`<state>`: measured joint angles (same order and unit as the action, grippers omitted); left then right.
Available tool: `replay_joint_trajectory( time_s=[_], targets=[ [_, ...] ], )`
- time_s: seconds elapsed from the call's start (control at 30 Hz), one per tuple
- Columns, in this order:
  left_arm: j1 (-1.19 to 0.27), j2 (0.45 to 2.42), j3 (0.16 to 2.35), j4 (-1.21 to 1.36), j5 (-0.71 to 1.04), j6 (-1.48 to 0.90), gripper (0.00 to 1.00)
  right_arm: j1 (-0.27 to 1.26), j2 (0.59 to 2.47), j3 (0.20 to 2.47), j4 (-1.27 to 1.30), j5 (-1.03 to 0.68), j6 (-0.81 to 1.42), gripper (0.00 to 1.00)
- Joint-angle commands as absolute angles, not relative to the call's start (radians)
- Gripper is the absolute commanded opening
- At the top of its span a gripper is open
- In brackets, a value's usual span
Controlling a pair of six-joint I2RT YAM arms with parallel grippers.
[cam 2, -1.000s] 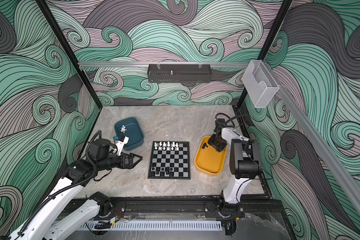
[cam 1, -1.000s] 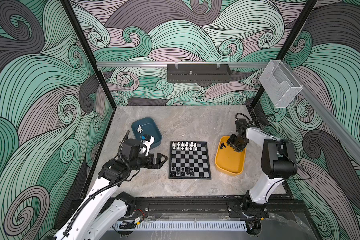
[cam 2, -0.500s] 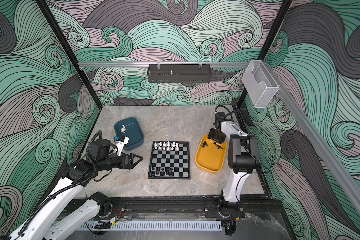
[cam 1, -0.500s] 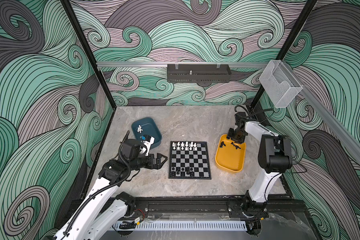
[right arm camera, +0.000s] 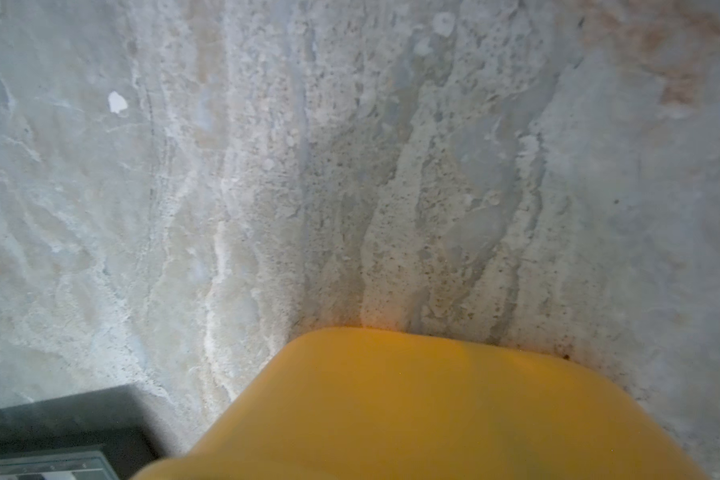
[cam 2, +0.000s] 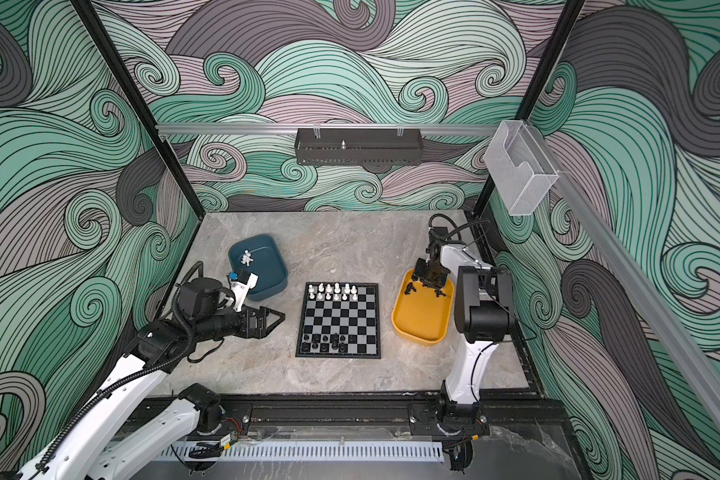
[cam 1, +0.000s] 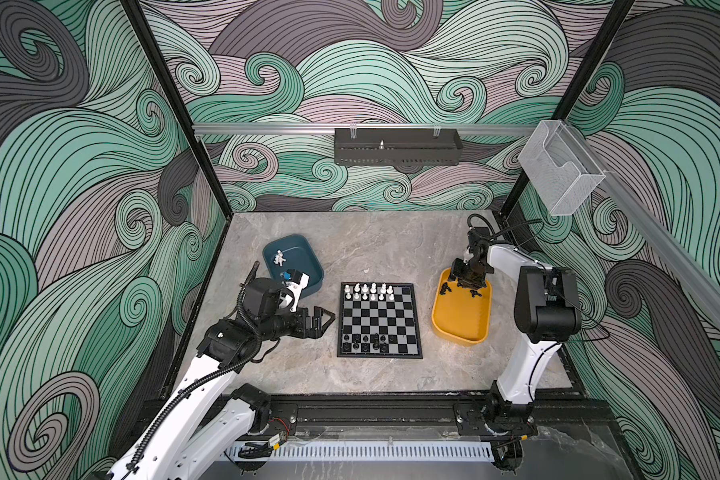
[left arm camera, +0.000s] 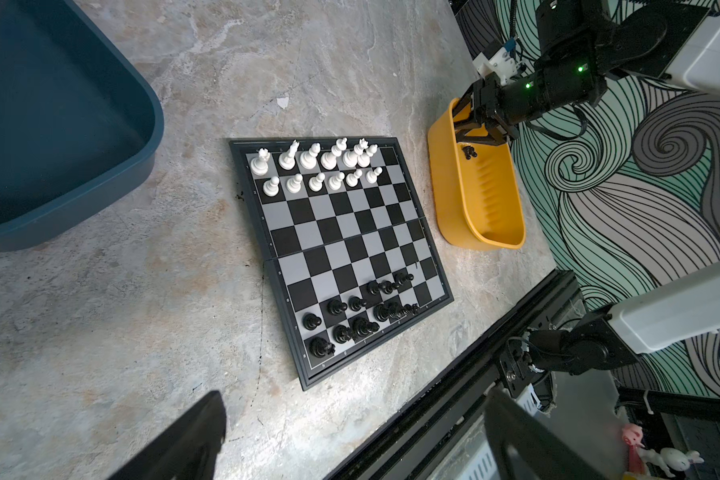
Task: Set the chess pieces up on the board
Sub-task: 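Lower the open right gripper into the yellow bin toward a black piece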
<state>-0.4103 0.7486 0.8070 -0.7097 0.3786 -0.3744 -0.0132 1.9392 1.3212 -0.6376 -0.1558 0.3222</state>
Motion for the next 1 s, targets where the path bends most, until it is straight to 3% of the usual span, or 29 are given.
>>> replay_joint_trajectory(
  time_s=[0.0, 0.33, 0.43, 0.57, 0.67, 0.73, 0.87, 0.97],
  targets=[
    [-0.404, 0.736, 0.808, -0.698, 0.39, -0.377, 0.99, -0.005, 1.935, 1.287, -0.661, -0.224, 0.337, 0.55],
    [-0.403, 0.736, 0.806, -0.699, 0.388, -0.378, 0.99, 0.035, 1.923, 1.316, -0.731, -0.048, 0.295, 0.31],
    [-0.403, 0.735, 0.808, -0.699, 0.385, -0.378, 0.98, 0.044, 1.892, 1.296, -0.74, -0.035, 0.282, 0.28],
    [-0.404, 0.736, 0.808, -0.699, 0.385, -0.377, 0.98, 0.032, 1.824, 1.262, -0.744, 0.006, 0.294, 0.3],
    [-0.403, 0.738, 0.806, -0.698, 0.387, -0.377, 0.99, -0.003, 1.819, 1.262, -0.744, -0.002, 0.324, 0.49],
    [-0.404, 0.735, 0.807, -0.698, 0.388, -0.377, 0.99, -0.02, 1.835, 1.275, -0.744, -0.028, 0.351, 0.54],
    [-0.404, 0.736, 0.806, -0.699, 0.388, -0.377, 0.99, -0.022, 1.873, 1.313, -0.734, -0.051, 0.376, 0.52],
    [-0.404, 0.735, 0.806, -0.699, 0.387, -0.376, 0.99, -0.023, 1.887, 1.334, -0.755, 0.02, 0.392, 0.44]
  ],
)
